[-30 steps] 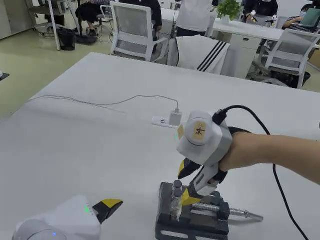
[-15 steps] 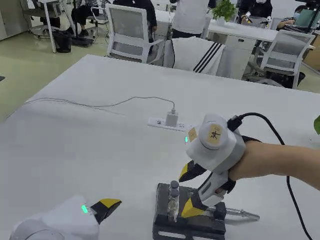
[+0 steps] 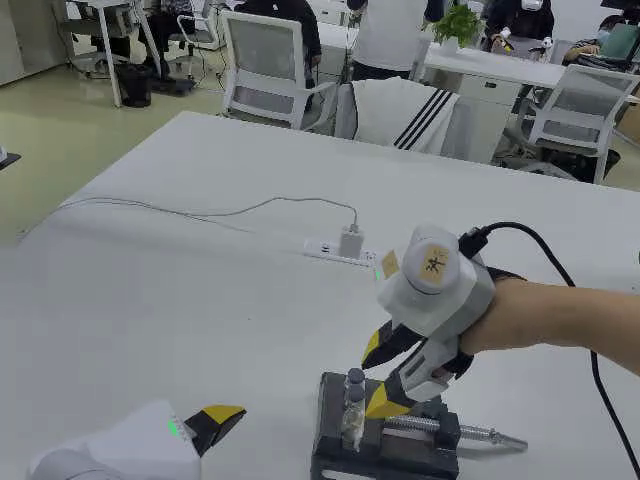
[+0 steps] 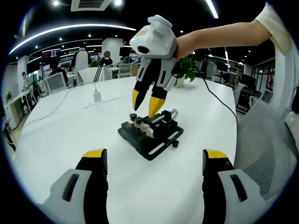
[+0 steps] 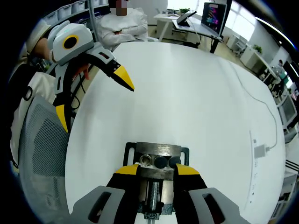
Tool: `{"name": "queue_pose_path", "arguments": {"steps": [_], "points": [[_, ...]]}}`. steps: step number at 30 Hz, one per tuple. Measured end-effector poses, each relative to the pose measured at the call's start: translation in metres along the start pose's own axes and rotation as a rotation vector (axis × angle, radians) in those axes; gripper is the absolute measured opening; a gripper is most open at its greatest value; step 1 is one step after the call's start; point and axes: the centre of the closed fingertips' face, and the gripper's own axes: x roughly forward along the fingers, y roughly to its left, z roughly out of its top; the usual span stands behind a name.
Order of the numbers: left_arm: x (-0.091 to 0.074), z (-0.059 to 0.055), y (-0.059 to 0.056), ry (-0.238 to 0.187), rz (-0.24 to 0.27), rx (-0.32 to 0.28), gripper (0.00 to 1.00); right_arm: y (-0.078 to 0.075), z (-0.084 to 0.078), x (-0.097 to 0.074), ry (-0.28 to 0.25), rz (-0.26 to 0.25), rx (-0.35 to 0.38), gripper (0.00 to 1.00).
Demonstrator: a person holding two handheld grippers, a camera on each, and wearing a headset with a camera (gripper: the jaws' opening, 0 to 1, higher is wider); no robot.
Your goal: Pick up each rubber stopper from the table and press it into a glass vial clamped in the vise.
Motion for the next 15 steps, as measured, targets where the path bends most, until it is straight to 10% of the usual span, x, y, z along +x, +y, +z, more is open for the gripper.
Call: {"name": "queue_pose_path", "arguments": {"steps": [15], "points": [[0.001, -0.006, 0.0, 0.011, 0.001, -0.014, 0.82, -0.005, -0.001, 0.012, -0.003, 0.018, 0.033, 0.0]]}}
